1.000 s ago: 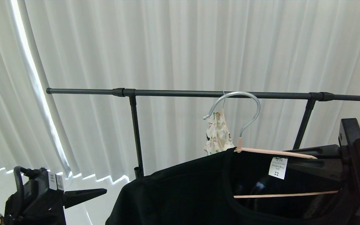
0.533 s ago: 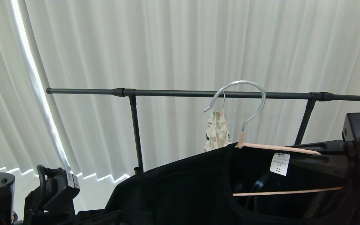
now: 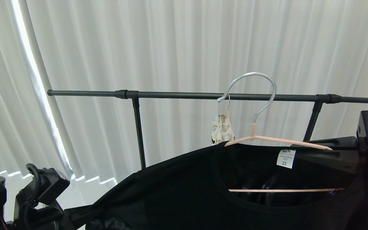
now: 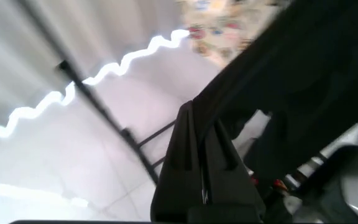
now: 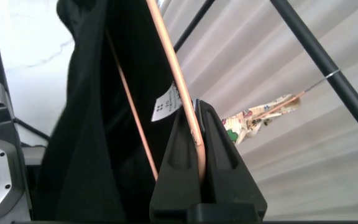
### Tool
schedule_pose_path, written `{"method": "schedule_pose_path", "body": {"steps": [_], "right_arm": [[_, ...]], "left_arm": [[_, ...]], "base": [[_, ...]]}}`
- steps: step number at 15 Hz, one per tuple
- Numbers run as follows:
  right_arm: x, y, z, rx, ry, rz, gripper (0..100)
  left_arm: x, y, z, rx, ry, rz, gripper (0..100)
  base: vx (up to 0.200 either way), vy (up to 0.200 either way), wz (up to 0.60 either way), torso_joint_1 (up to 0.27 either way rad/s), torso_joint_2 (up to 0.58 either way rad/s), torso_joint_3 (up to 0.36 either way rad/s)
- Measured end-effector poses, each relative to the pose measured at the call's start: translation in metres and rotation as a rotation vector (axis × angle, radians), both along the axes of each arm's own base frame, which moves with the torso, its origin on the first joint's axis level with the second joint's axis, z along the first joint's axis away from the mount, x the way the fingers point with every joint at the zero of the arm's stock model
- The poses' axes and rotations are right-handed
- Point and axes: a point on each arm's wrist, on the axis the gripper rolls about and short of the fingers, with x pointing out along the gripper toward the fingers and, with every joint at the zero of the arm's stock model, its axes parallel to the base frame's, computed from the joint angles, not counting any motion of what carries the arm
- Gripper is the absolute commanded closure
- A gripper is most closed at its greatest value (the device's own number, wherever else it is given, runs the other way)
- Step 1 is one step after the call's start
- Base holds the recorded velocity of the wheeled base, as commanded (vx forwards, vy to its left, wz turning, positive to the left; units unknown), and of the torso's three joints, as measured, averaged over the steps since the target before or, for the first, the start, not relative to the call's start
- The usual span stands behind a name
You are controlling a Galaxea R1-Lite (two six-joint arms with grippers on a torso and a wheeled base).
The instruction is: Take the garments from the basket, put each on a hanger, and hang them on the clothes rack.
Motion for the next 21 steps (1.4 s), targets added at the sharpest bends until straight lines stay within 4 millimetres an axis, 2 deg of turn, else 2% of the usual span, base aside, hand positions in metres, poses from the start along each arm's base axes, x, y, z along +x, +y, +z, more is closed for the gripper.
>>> {"method": "schedule_pose_path", "body": {"steps": [3, 4, 8, 14, 19, 21], "right_arm": [[0.001, 0.000, 0.000, 0.011, 0.017, -0.023, 100], [0.001, 0.000, 0.000, 0.013, 0.023, -0.036, 100], [0.002, -0.002, 0.000, 0.010, 0.021, -0.075, 100], [-0.001, -0.010, -0.010, -0.010, 0.033, -0.117, 100], [0.001, -0.031, -0.032, -0.045, 0.082, -0.235, 100], [0.001, -0.039, -0.037, -0.049, 0.089, -0.281, 100]], "left_arm": [[-0.003, 0.003, 0.001, 0.044, -0.043, -0.010, 100], [-0.003, 0.003, 0.003, 0.048, -0.060, -0.009, 0], [-0.008, 0.004, 0.012, 0.061, -0.122, 0.022, 0], [-0.028, 0.006, 0.020, 0.039, -0.213, 0.051, 0], [-0.032, 0.006, 0.063, -0.146, -0.320, 0.127, 0], [-0.031, 0.006, 0.074, -0.169, -0.346, 0.154, 0]], "base": [[0.000, 0.000, 0.00, 0.000, 0.00, 0.000], [0.000, 0.000, 0.00, 0.000, 0.00, 0.000], [0.000, 0.000, 0.00, 0.000, 0.00, 0.000], [0.000, 0.000, 0.00, 0.000, 0.00, 0.000], [0.000, 0.000, 0.00, 0.000, 0.00, 0.000], [0.000, 0.000, 0.00, 0.000, 0.00, 0.000]]}}
